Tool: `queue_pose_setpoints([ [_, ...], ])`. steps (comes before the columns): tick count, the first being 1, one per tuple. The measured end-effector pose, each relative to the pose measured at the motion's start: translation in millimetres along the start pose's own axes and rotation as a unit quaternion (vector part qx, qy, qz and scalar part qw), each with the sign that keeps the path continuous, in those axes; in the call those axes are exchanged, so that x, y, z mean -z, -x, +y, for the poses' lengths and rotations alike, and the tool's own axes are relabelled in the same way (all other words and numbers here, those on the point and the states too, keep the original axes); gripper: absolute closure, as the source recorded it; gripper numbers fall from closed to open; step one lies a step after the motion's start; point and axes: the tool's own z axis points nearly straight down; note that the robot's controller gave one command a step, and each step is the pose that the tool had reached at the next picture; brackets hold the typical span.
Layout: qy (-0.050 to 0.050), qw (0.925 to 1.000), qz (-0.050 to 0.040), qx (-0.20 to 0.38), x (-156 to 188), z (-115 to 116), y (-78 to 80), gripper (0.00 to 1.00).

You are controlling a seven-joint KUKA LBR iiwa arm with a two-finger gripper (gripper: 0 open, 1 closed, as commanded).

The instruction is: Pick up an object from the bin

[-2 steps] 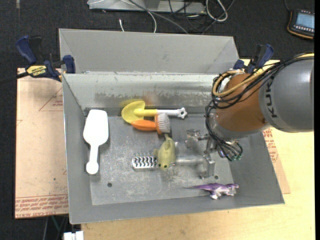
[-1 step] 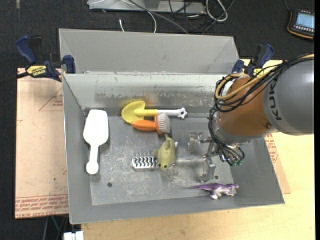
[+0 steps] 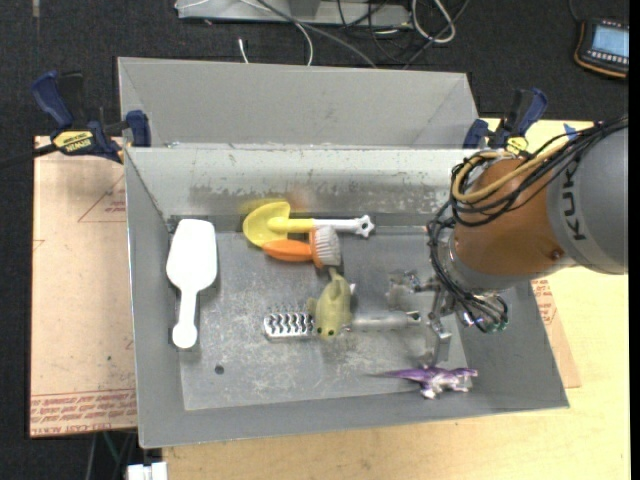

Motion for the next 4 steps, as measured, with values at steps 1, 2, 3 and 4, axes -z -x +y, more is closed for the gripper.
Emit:
queue_pose_setpoints([
  [1,0.000,0.9960,-0.0022,0.089,-11,35,-0.6,0.00],
  [2,0.000,0.9872,-0.0031,0.159,-10,36,30.1,1.00],
  [3,0.000,0.9873,-0.0032,0.159,-10,36,30.1,1.00],
  [4,0.001,0.9868,-0.0036,0.162,90,39,30.4,1.00],
])
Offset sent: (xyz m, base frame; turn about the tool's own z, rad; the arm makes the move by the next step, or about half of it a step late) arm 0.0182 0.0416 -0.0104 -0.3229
